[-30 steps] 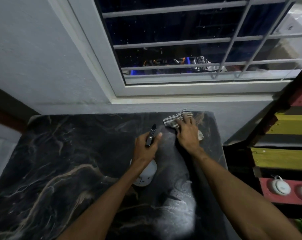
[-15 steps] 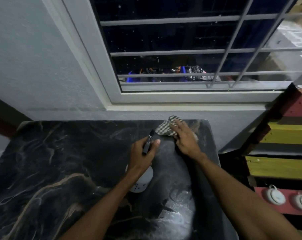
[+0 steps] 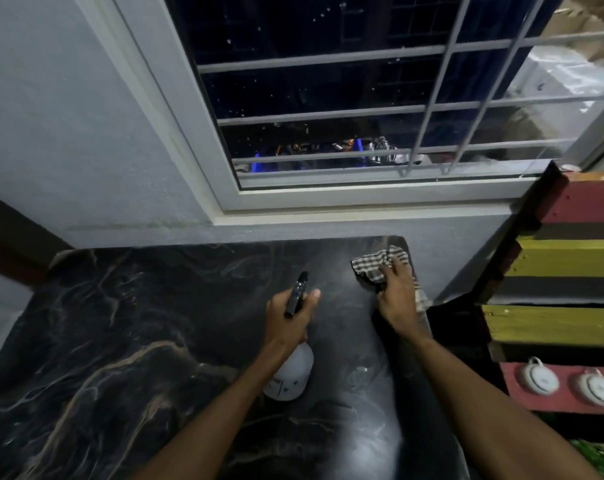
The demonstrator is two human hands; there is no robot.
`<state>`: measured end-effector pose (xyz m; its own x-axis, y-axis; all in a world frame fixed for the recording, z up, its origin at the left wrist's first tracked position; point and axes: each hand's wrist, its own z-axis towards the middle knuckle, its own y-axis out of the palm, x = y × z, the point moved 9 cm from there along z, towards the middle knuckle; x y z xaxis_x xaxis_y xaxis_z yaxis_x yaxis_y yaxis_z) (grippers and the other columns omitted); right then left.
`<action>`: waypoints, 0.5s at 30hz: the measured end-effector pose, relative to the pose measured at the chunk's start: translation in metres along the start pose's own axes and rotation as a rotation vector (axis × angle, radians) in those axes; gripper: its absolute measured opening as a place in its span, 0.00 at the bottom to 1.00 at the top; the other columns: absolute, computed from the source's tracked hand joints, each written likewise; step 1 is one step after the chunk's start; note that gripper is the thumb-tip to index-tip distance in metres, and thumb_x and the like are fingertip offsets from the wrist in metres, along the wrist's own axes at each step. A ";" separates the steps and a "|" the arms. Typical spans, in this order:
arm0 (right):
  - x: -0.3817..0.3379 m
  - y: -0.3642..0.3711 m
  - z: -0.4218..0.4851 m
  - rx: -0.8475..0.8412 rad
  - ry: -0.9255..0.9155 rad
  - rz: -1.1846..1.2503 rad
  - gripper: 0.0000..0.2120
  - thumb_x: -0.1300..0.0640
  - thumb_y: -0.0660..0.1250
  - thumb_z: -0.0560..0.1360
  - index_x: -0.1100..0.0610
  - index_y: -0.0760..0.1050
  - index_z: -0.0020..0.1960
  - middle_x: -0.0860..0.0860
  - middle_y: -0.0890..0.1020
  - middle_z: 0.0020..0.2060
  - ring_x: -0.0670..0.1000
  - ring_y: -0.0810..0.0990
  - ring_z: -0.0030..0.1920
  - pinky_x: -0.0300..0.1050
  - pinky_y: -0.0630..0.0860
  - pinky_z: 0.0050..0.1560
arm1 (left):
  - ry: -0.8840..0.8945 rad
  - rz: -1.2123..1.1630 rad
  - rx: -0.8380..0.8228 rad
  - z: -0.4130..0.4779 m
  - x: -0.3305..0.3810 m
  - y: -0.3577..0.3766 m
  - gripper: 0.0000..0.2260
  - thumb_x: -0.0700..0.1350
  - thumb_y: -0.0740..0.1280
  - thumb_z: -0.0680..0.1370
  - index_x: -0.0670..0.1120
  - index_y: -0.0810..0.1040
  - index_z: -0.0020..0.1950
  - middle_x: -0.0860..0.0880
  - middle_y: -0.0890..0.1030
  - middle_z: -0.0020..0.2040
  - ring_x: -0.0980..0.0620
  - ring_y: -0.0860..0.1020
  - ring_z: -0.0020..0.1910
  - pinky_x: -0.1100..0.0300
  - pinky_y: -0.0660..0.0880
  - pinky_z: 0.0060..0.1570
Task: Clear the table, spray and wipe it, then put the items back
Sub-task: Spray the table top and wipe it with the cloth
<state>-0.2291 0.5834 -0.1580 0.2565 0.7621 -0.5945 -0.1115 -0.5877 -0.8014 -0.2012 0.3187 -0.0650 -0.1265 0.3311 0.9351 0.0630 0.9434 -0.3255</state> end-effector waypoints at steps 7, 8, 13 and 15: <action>-0.051 0.036 -0.030 -0.018 0.082 0.015 0.32 0.73 0.65 0.64 0.65 0.73 0.68 0.65 0.66 0.75 0.70 0.62 0.74 0.62 0.63 0.74 | -0.215 -0.005 0.053 -0.012 -0.041 -0.087 0.16 0.48 0.71 0.80 0.35 0.81 0.42 0.40 0.85 0.35 0.50 0.72 0.18 0.63 0.69 0.21; -0.065 0.045 -0.032 -0.027 0.074 0.013 0.31 0.72 0.65 0.64 0.66 0.73 0.68 0.65 0.66 0.75 0.70 0.62 0.74 0.62 0.62 0.75 | -0.233 -0.013 0.100 -0.012 -0.047 -0.106 0.17 0.48 0.71 0.80 0.35 0.80 0.41 0.40 0.84 0.32 0.50 0.72 0.18 0.63 0.69 0.20; -0.125 0.085 -0.043 -0.023 0.050 0.007 0.29 0.67 0.63 0.65 0.67 0.73 0.67 0.66 0.66 0.74 0.71 0.63 0.73 0.61 0.63 0.74 | -0.284 -0.040 0.207 -0.006 -0.074 -0.181 0.19 0.45 0.71 0.80 0.39 0.75 0.33 0.41 0.74 0.26 0.57 0.69 0.15 0.65 0.66 0.18; -0.145 0.101 -0.044 0.000 0.046 -0.007 0.30 0.63 0.60 0.63 0.68 0.73 0.65 0.67 0.67 0.72 0.70 0.65 0.71 0.61 0.64 0.74 | -0.308 -0.106 0.175 0.001 -0.084 -0.208 0.15 0.46 0.72 0.80 0.38 0.78 0.37 0.40 0.75 0.28 0.58 0.69 0.16 0.65 0.67 0.17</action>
<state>-0.2349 0.4019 -0.1499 0.3013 0.7529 -0.5851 -0.1095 -0.5822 -0.8056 -0.2044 0.0947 -0.0759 -0.4167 0.1965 0.8875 -0.1330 0.9527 -0.2733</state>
